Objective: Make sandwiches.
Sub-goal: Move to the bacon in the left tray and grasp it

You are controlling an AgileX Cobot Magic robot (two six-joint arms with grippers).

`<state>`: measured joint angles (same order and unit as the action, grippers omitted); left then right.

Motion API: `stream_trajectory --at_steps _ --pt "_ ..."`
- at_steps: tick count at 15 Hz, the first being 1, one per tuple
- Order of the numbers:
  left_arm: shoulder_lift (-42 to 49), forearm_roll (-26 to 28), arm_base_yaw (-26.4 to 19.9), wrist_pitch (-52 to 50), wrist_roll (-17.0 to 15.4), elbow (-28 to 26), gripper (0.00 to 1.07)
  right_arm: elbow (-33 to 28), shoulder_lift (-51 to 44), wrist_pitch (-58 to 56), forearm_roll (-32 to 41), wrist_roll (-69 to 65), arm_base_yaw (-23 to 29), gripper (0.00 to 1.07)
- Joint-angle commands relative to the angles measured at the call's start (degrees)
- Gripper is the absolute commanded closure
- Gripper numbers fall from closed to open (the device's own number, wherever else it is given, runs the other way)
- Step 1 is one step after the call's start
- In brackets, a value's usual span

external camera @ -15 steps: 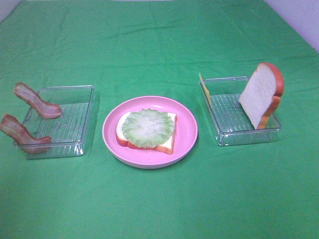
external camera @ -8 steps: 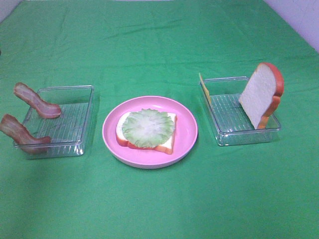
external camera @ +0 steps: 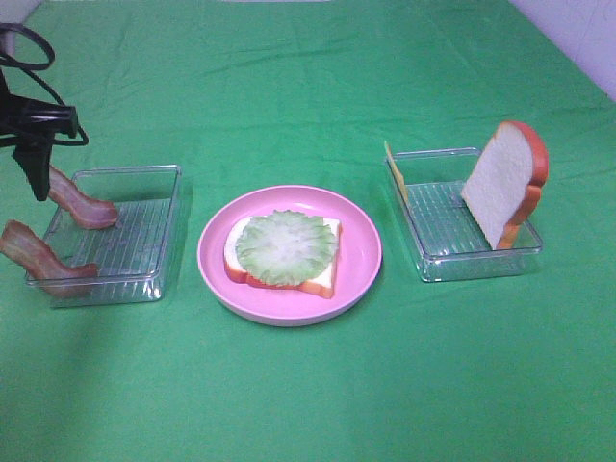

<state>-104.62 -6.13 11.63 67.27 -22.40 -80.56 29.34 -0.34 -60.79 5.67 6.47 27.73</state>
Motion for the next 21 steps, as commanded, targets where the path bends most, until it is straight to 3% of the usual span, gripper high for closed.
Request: stream_trajectory --at_steps 1,6,11,21 --pt "-3.9 0.3 -0.1 -0.6 -0.2 -0.2 0.35 -0.2 -0.9 0.1 0.1 0.9 -0.1 0.35" --pt "-8.7 1.0 -0.1 -2.7 -2.1 -0.2 0.36 -0.2 -0.8 0.1 0.1 0.9 -0.1 0.35" --pt "-9.2 1.3 -0.1 -3.3 -2.1 -0.2 0.54 -0.2 -0.8 0.1 0.1 0.9 -0.1 0.35" --pt "-9.2 0.5 -0.1 -2.2 -0.8 -0.2 0.54 -0.2 -0.8 0.1 0.1 0.9 -0.1 0.35"
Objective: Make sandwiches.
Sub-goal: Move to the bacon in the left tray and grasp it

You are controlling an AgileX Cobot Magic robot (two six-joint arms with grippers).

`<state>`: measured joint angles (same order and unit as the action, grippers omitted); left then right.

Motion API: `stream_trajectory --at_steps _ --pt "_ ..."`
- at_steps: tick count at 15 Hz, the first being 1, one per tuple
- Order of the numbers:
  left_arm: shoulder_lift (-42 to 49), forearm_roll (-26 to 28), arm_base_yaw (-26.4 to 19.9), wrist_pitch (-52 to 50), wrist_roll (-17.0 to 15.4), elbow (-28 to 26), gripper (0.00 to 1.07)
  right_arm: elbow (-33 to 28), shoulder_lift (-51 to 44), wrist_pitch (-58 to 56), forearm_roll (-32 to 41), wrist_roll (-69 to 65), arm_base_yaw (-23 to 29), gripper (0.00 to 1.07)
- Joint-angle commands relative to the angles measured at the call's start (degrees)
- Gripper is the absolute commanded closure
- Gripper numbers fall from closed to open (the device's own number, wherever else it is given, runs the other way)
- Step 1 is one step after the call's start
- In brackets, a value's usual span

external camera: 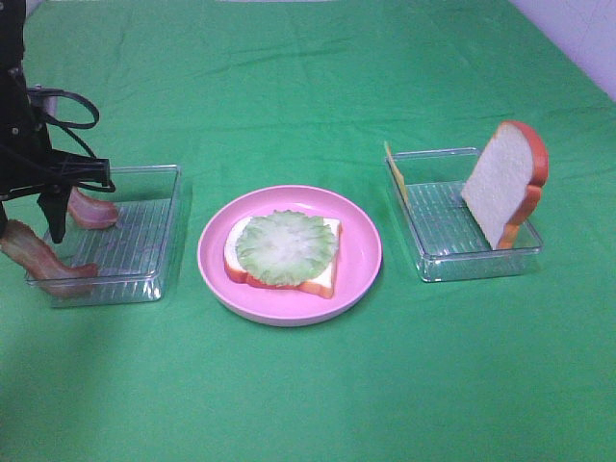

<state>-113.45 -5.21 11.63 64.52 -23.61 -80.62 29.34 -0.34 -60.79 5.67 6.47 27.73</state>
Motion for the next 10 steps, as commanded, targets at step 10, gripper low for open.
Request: stream_trajectory --at_steps 10 --pt "-1.6 0.1 -2.1 -1.5 1.3 -0.1 0.54 -0.2 -0.8 0.1 0.1 0.9 -0.1 0.35"
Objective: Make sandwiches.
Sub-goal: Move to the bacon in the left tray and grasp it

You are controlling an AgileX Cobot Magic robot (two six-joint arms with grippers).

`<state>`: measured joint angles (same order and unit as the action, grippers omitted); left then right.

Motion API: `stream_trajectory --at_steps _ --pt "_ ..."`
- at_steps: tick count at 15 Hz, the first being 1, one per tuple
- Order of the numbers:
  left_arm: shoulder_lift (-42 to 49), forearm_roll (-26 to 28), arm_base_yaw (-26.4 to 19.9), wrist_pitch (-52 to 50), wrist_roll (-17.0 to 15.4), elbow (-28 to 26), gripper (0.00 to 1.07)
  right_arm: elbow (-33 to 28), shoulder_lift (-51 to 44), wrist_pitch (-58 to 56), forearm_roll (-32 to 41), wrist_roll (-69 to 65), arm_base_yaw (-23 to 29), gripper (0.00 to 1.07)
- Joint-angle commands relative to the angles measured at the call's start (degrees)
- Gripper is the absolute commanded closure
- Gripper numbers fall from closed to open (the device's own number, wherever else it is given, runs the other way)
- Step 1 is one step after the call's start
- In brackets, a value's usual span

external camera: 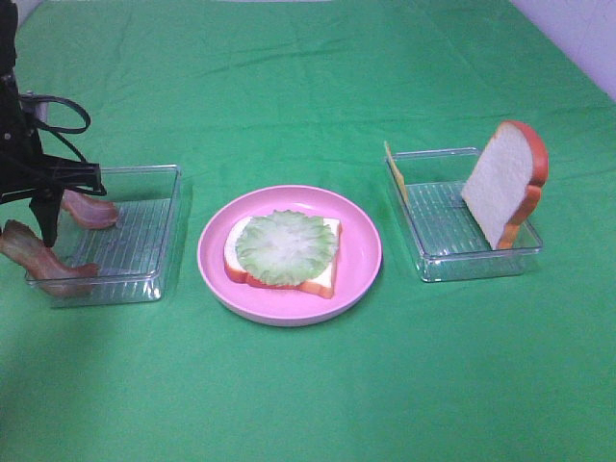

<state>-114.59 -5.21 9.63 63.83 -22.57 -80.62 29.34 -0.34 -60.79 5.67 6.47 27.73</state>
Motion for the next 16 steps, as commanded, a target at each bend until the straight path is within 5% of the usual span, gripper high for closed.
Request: stream_trajectory --at_steps 1,3,14,16 --pt "-0.9 0.1 -0.1 -0.8 0.2 -0.1 0.54 -0.2 -0.8 0.1 0.1 0.9 -0.1 0.35" --pt "-1.9 0.1 -0.1 -0.8 0.6 -0.1 0.55 -0.2 -0.8 0.1 0.1 0.9 -0.1 0.35" --pt "-1.8 -0.3 -0.1 -1.8 0.4 -0.6 1.07 -0.2 -0.8 0.1 0.1 0.9 -0.1 0.35" --pt "-1.5 0.9 -0.1 -1.8 0.5 -0.6 1.07 -0.2 -0.8 0.1 0.1 0.9 -0.1 0.35"
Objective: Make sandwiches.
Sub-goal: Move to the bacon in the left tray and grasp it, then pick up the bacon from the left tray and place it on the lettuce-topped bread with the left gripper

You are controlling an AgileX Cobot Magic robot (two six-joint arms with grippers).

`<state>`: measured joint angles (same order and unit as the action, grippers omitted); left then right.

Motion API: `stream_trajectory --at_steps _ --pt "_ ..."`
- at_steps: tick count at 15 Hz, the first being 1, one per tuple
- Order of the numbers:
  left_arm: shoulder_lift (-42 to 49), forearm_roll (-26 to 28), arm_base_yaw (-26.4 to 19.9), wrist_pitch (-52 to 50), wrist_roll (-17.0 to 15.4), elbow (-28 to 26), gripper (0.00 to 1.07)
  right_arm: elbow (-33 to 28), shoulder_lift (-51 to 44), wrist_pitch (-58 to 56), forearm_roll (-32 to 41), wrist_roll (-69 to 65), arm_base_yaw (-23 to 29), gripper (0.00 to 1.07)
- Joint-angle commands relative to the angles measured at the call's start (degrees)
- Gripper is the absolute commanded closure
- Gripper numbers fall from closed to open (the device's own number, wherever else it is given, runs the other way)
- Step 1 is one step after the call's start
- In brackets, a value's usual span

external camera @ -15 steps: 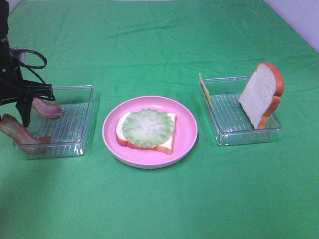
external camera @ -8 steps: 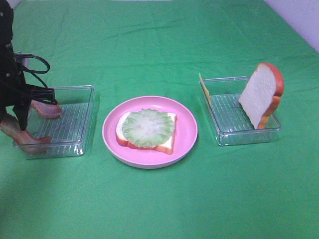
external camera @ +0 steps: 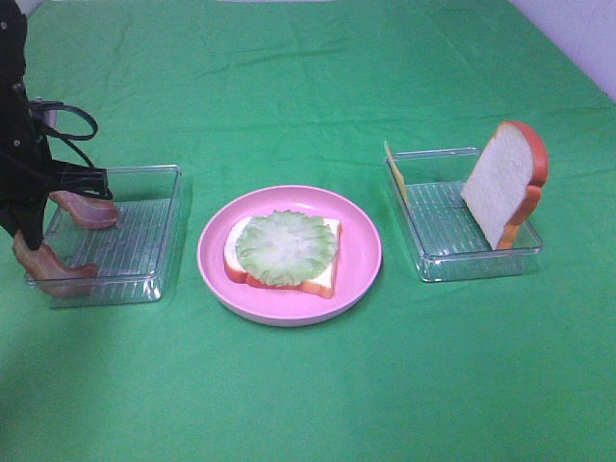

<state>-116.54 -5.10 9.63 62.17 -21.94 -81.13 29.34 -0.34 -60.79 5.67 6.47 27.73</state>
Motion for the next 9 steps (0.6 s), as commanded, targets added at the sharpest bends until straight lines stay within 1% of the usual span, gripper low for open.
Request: stream_trajectory --at_steps 1,4,6,8,9 --pt "1.0 1.7 -0.1 -0.1 0.1 -0.1 1.07 -0.2 -0.8 0.1 0.1 0.9 -0.1 0.35" --pt "4.5 4.6 -0.1 -0.3 1.6 -0.2 1.07 -0.2 -0.9 0.1 0.1 0.8 -0.1 0.35" --pt "7.3 6.1 -0.1 -0.6 3.8 -0.2 1.07 -0.2 -0.9 0.1 0.1 0.8 -0.1 0.35" --pt "11.6 10.5 -0.1 -3.0 6.7 -0.2 1.07 -0.2 -0.9 0.1 0.1 0.8 -0.1 0.35" --pt "13.3 13.9 -0.1 -4.8 9.0 -0.2 1.07 -0.2 -0.9 0.1 0.1 0.8 -0.1 0.35"
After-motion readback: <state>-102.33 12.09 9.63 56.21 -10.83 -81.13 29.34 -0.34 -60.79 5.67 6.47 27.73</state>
